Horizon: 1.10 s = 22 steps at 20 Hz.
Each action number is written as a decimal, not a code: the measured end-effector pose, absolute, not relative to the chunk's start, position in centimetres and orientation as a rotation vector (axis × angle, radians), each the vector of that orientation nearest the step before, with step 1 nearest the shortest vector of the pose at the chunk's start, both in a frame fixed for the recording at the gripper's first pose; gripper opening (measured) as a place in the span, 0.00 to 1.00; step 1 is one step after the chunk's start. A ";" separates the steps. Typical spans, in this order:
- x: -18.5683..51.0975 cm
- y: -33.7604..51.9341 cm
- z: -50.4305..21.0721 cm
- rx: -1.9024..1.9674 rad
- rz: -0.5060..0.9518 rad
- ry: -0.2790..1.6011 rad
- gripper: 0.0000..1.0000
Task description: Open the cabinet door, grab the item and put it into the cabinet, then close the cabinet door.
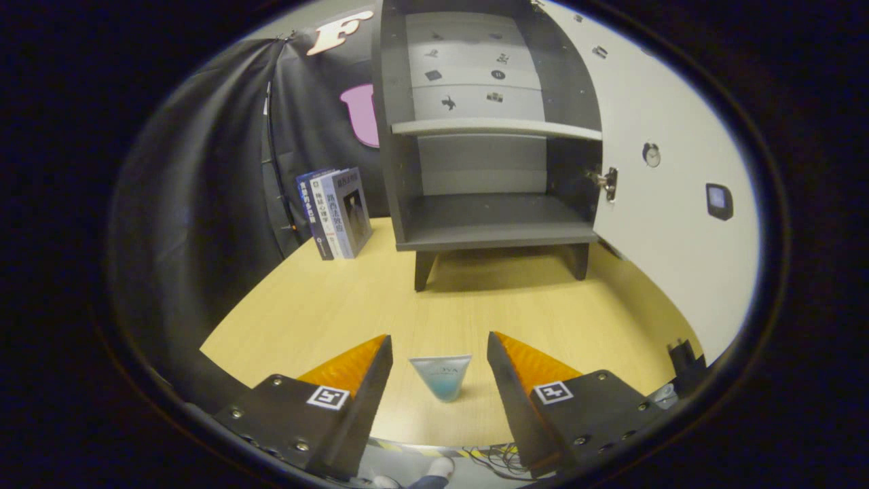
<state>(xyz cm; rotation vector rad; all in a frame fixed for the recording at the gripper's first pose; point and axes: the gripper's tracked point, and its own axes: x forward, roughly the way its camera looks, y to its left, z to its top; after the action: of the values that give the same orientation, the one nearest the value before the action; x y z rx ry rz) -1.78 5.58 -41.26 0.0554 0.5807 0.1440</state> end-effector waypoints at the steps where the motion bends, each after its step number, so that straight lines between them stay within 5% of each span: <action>1: -1.6 5.6 -42.5 0.058 0.139 0.598 0.84; 8: -1.0 5.1 -47.6 0.090 0.096 0.671 0.76; 10: -0.7 5.2 -47.9 0.081 0.106 0.667 0.53; 22: 4.6 4.0 -33.5 0.018 0.195 0.509 0.54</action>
<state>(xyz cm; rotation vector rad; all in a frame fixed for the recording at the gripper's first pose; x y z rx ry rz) 4.62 4.02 -33.50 0.0181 0.5091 0.1946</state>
